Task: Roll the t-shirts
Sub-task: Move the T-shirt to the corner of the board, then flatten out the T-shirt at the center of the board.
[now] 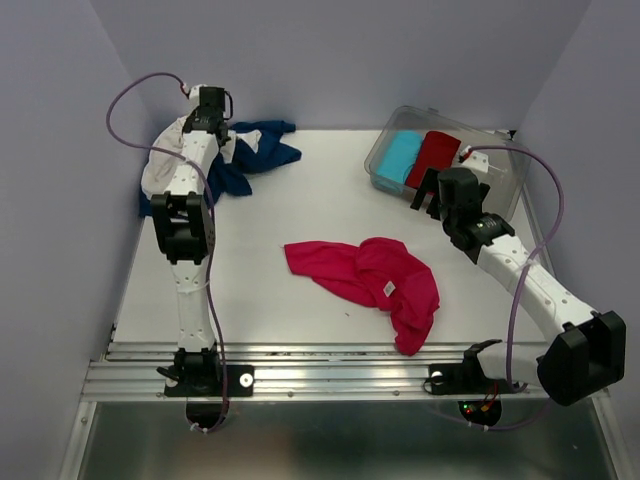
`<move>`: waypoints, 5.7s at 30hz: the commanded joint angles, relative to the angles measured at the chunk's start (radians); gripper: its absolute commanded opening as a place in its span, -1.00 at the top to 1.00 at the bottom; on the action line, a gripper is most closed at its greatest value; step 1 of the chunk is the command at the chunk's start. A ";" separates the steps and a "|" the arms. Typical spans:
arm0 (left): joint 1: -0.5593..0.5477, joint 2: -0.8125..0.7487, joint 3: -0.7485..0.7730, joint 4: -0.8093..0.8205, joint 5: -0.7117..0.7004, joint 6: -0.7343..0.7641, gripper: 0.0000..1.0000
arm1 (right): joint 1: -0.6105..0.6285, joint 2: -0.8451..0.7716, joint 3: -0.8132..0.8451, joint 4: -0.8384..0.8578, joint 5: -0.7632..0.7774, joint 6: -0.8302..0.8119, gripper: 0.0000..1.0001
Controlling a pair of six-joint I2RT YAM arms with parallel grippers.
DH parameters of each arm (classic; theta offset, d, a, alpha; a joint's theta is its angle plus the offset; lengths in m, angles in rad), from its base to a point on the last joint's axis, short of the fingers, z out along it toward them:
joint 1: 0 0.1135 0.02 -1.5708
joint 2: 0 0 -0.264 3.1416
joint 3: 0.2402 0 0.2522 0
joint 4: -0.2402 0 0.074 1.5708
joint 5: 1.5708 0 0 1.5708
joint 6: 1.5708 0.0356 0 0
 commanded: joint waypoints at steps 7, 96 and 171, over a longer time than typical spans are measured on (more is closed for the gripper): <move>0.035 -0.033 0.178 0.430 -0.181 0.118 1.00 | -0.007 0.027 0.051 0.059 -0.010 0.002 -1.00; -0.218 -0.957 -0.423 -0.061 0.048 -0.088 1.00 | 0.082 0.047 0.390 0.177 -0.587 -0.032 0.99; 0.080 -1.197 -0.582 0.025 0.290 -0.103 1.00 | 0.417 -0.300 0.342 -0.138 0.093 -0.213 0.99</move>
